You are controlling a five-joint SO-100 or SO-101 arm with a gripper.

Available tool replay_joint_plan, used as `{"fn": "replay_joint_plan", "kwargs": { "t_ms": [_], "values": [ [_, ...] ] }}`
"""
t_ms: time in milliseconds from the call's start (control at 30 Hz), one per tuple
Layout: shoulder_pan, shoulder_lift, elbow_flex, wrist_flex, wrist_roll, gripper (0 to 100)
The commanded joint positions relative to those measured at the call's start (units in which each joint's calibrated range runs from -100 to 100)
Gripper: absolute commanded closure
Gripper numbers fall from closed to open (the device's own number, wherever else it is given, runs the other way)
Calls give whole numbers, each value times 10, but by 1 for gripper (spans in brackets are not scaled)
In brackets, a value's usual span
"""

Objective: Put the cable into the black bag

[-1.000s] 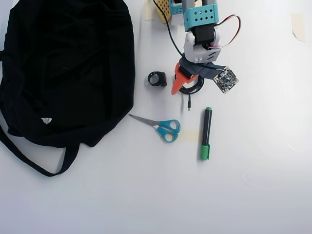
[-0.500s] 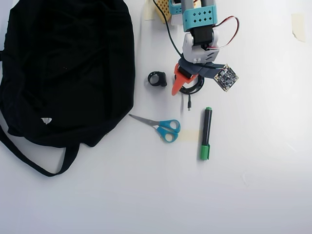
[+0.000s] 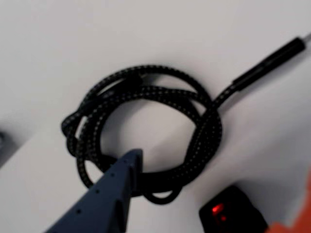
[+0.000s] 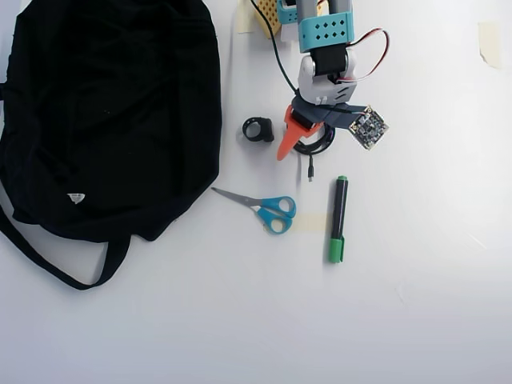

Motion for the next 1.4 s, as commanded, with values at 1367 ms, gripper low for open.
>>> {"fn": "replay_joint_plan", "kwargs": {
  "t_ms": [1367],
  "values": [
    [4, 64, 15, -41, -31, 47]
  ]
}}
